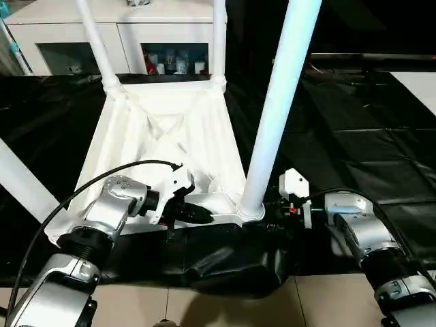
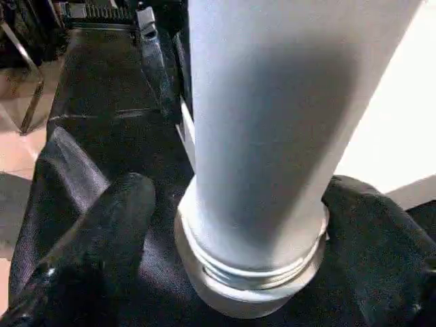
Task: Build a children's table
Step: Rotate leg to tighten
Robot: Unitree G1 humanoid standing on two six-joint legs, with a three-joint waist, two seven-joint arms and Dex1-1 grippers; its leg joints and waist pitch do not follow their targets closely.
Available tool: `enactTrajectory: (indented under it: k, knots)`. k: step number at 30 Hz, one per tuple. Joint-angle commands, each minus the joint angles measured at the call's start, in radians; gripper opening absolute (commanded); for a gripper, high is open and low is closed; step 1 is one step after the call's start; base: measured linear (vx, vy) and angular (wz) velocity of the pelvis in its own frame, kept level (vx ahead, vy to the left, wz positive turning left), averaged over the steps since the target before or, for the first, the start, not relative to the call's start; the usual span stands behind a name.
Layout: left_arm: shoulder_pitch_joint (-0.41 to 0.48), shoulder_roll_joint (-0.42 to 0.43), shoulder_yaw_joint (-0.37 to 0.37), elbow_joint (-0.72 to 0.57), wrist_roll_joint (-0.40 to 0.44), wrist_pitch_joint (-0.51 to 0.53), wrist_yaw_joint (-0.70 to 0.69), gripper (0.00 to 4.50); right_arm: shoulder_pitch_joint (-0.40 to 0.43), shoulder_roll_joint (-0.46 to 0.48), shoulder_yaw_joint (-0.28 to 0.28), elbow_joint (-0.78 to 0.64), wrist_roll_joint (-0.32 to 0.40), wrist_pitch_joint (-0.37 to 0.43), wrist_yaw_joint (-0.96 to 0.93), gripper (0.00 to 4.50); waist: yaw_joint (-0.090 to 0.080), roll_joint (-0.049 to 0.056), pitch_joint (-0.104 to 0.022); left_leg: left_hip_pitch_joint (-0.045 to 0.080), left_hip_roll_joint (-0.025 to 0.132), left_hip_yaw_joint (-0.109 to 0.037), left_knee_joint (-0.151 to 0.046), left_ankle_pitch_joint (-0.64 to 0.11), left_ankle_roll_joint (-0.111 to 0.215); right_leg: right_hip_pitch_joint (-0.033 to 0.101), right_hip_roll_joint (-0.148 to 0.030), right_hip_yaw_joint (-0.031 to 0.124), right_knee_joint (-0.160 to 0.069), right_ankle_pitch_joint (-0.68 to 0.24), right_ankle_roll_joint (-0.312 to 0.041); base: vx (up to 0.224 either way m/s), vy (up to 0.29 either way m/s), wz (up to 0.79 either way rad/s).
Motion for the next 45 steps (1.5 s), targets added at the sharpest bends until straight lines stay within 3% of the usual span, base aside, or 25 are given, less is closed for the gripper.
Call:
enactTrajectory:
  k: [1,13,22,25,28,29,32,33,34,35,38,40,43,44,45]
  knots:
    - [0.009,-0.003,-0.011,-0.016,-0.016,0.014,-0.020,0.00,-0.016,-0.002,-0.003,-0.004,0.010,0.013,0.008,3.71,0.001,-0.007,-0.069,0.010,-0.002,0.015,-0.060,-0.238,0.071,0.059,-0.015,0.022,-0.052,-0.164,-0.251,0.000,0.000,0.00]
    - [0.015,-0.003,-0.011,-0.032,-0.017,0.028,-0.016,0.00,-0.014,0.001,-0.001,0.005,0.004,0.017,0.006,2.73,0.003,-0.010,-0.071,0.010,-0.003,0.016,-0.056,-0.210,0.084,0.059,-0.015,0.021,-0.048,-0.142,-0.256,0.000,0.000,0.00]
    - [0.016,-0.011,-0.011,-0.030,-0.012,0.028,-0.003,0.00,-0.002,0.017,-0.009,0.014,0.000,0.016,-0.028,2.65,0.002,-0.008,-0.073,0.009,-0.004,0.015,-0.054,-0.205,0.084,0.061,-0.014,0.020,-0.046,-0.121,-0.261,0.000,0.000,0.00]
    - [0.001,-0.050,0.007,0.002,0.001,-0.002,0.088,0.00,-0.020,0.071,-0.049,0.078,-0.019,-0.002,-0.197,2.65,-0.001,-0.006,-0.069,0.009,-0.004,0.014,-0.057,-0.231,0.069,0.058,-0.017,0.021,-0.051,-0.163,-0.256,0.000,0.000,0.00]
    - [-0.029,-0.112,0.025,0.065,0.025,-0.030,0.223,0.00,-0.054,0.153,-0.093,0.171,-0.043,0.000,-0.449,2.65,-0.019,-0.006,-0.060,0.011,-0.009,0.011,-0.066,-0.316,0.024,0.056,-0.019,0.020,-0.067,-0.308,-0.212,0.000,0.000,0.00]
    - [-0.030,-0.114,0.025,0.066,0.025,-0.030,0.226,0.00,-0.054,0.155,-0.094,0.173,-0.044,0.000,-0.456,2.64,-0.025,-0.009,-0.059,0.012,-0.013,0.006,-0.069,-0.339,0.004,0.059,-0.020,0.017,-0.074,-0.387,-0.180,0.000,0.000,0.00]
    - [-0.051,-0.154,0.028,0.100,0.036,-0.018,0.294,0.00,-0.072,0.211,-0.110,0.220,-0.054,0.013,-0.594,2.64,-0.038,-0.007,-0.058,0.018,-0.015,0.005,-0.069,-0.373,0.000,0.049,-0.019,0.017,-0.087,-0.452,-0.149,0.000,0.000,0.00]
    - [-0.051,-0.154,0.028,0.100,0.036,-0.018,0.294,0.00,-0.072,0.211,-0.110,0.220,-0.054,0.013,-0.594,2.64,-0.038,-0.007,-0.059,0.017,-0.015,0.005,-0.069,-0.373,0.002,0.051,-0.019,0.016,-0.087,-0.455,-0.147,0.000,0.000,0.00]
    - [-0.080,-0.209,0.044,0.149,0.040,-0.002,0.398,0.00,-0.105,0.282,-0.136,0.285,-0.063,0.029,-0.783,2.64,-0.040,-0.003,-0.059,0.015,-0.014,0.005,-0.070,-0.365,0.010,0.049,-0.017,0.017,-0.087,-0.442,-0.146,0.000,0.000,0.00]
    - [-0.080,-0.209,0.044,0.149,0.040,-0.002,0.398,0.00,-0.105,0.282,-0.136,0.285,-0.063,0.029,-0.783,2.64,-0.044,-0.002,-0.055,0.018,-0.015,0.007,-0.071,-0.374,0.003,0.042,-0.015,0.018,-0.088,-0.452,-0.149,0.000,0.000,0.00]
    - [-0.116,-0.278,0.054,0.224,0.063,0.002,0.549,0.00,-0.160,0.376,-0.143,0.365,-0.098,0.025,-1.029,2.64,-0.050,-0.001,-0.057,0.019,-0.017,0.003,-0.073,-0.381,-0.014,0.044,-0.015,0.014,-0.091,-0.464,-0.144,0.000,0.000,0.00]
    - [-0.129,-0.299,0.057,0.260,0.084,-0.007,0.606,0.00,-0.192,0.430,-0.171,0.401,-0.076,0.010,-1.089,2.63,-0.049,-0.004,-0.058,0.024,-0.018,0.003,-0.071,-0.403,-0.006,0.041,-0.016,0.013,-0.095,-0.479,-0.136,0.000,0.000,0.00]
    - [-0.134,-0.303,0.050,0.275,0.099,-0.020,0.623,0.00,-0.204,0.455,-0.162,0.414,-0.090,-0.025,-1.100,2.63,-0.047,-0.006,-0.061,0.018,-0.017,0.003,-0.072,-0.392,0.011,0.043,-0.016,0.014,-0.092,-0.450,-0.135,0.000,0.000,0.00]
    - [-0.132,-0.298,0.045,0.277,0.106,-0.022,0.613,0.00,-0.199,0.461,-0.160,0.411,-0.088,-0.042,-1.062,2.63,-0.046,-0.012,-0.061,0.017,-0.017,0.004,-0.072,-0.389,0.015,0.044,-0.015,0.014,-0.092,-0.441,-0.135,0.000,0.000,0.00]
    - [-0.131,-0.296,0.044,0.279,0.109,-0.024,0.610,0.00,-0.196,0.461,-0.165,0.409,-0.083,-0.048,-1.047,2.63,-0.044,-0.009,-0.061,0.016,-0.017,0.004,-0.072,-0.385,0.018,0.045,-0.016,0.015,-0.090,-0.432,-0.137,0.000,0.000,0.00]
